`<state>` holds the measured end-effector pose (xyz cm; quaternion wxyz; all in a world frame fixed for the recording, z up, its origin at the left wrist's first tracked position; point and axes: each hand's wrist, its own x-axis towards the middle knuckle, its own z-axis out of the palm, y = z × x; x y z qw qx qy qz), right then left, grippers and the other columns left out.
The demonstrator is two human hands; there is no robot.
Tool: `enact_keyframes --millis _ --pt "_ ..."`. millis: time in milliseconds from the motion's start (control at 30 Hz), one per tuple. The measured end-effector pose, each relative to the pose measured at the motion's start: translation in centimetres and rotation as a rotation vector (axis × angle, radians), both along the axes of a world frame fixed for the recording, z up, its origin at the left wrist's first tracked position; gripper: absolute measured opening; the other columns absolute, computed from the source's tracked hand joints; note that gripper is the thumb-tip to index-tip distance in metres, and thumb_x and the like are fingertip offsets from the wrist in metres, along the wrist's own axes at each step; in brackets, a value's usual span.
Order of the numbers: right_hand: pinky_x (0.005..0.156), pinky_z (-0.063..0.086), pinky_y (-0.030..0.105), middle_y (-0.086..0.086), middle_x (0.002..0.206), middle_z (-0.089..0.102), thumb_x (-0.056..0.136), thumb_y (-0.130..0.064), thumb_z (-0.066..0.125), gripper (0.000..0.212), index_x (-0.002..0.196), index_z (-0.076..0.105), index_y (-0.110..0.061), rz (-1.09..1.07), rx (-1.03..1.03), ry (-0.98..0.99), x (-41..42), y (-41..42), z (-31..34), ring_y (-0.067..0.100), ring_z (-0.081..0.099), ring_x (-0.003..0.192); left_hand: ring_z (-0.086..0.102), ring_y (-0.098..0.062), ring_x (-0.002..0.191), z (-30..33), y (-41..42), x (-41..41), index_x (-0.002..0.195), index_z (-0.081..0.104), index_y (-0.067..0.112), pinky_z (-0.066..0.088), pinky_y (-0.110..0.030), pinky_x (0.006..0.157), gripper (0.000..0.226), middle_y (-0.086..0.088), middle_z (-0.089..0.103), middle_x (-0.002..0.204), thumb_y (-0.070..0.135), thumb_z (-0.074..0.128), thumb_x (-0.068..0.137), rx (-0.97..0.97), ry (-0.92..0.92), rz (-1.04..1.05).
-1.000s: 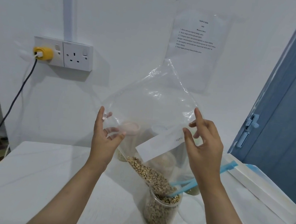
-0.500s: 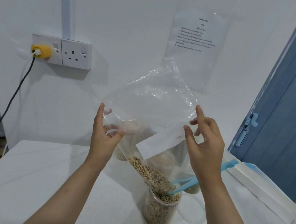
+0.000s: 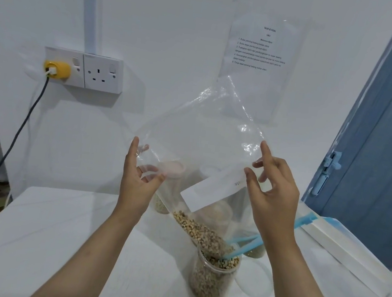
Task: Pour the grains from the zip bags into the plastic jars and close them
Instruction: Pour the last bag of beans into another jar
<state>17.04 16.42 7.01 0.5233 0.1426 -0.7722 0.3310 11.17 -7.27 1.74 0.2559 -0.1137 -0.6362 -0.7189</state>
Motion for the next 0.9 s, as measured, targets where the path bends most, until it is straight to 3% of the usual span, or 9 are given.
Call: enact_keyframes --millis 367,467,600,633,767,900 --pt "0.073 0.057 0.051 -0.010 0.098 0.054 0.091 -0.011 0.069 0.062 0.147 0.043 -0.020 -0.029 -0.029 0.019 0.5 0.7 -0.5 0.000 0.050 0.081 0.057 0.001 0.089 0.7 0.3 -0.1 0.151 0.022 0.040 0.051 -0.015 0.080 0.092 0.015 0.042 0.141 -0.010 0.066 0.086 -0.028 -0.005 -0.014" --pt "0.073 0.057 0.043 -0.008 0.096 0.055 0.090 -0.010 0.070 0.063 0.146 0.043 -0.021 -0.049 -0.038 0.019 0.5 1.1 -0.7 0.001 0.050 0.078 0.056 -0.001 0.091 1.1 0.7 0.0 0.148 0.024 0.043 0.050 -0.014 0.079 0.091 0.014 0.042 0.141 -0.009 0.065 0.087 -0.031 0.004 -0.012" --pt "0.073 0.047 0.011 -0.008 0.101 0.062 0.089 -0.012 0.070 0.059 0.143 0.049 -0.026 -0.033 -0.020 -0.045 0.9 2.0 -0.6 0.011 0.050 0.071 0.056 -0.004 0.091 1.5 1.1 0.0 0.151 0.024 0.038 0.048 -0.011 0.077 0.089 0.009 0.042 0.142 -0.011 0.063 0.087 -0.036 0.015 -0.016" --pt "0.071 0.044 0.008 -0.011 0.101 0.064 0.089 -0.012 0.071 0.059 0.141 0.051 -0.029 -0.014 -0.011 -0.071 1.1 2.3 -0.5 0.012 0.049 0.068 0.056 -0.003 0.090 1.7 1.3 0.1 0.151 0.024 0.037 0.048 -0.011 0.078 0.089 0.008 0.042 0.143 -0.012 0.062 0.087 -0.037 0.020 -0.017" --pt "0.064 0.040 0.008 -0.023 0.089 0.065 0.086 -0.007 0.074 0.059 0.133 0.054 -0.036 0.051 -0.036 -0.139 1.3 3.3 -0.7 0.006 0.046 0.061 0.056 0.000 0.086 2.3 2.1 0.4 0.149 0.026 0.039 0.048 -0.011 0.079 0.088 0.008 0.042 0.142 -0.013 0.061 0.087 -0.030 0.037 -0.017" --pt "0.069 0.041 0.008 -0.031 0.086 0.062 0.086 -0.008 0.075 0.058 0.131 0.052 -0.037 0.031 0.002 -0.117 1.1 4.3 -0.4 -0.001 0.052 0.070 0.058 0.000 0.087 3.1 3.2 0.8 0.147 0.028 0.044 0.048 -0.010 0.079 0.086 0.013 0.042 0.145 -0.009 0.062 0.089 0.001 0.062 -0.012"
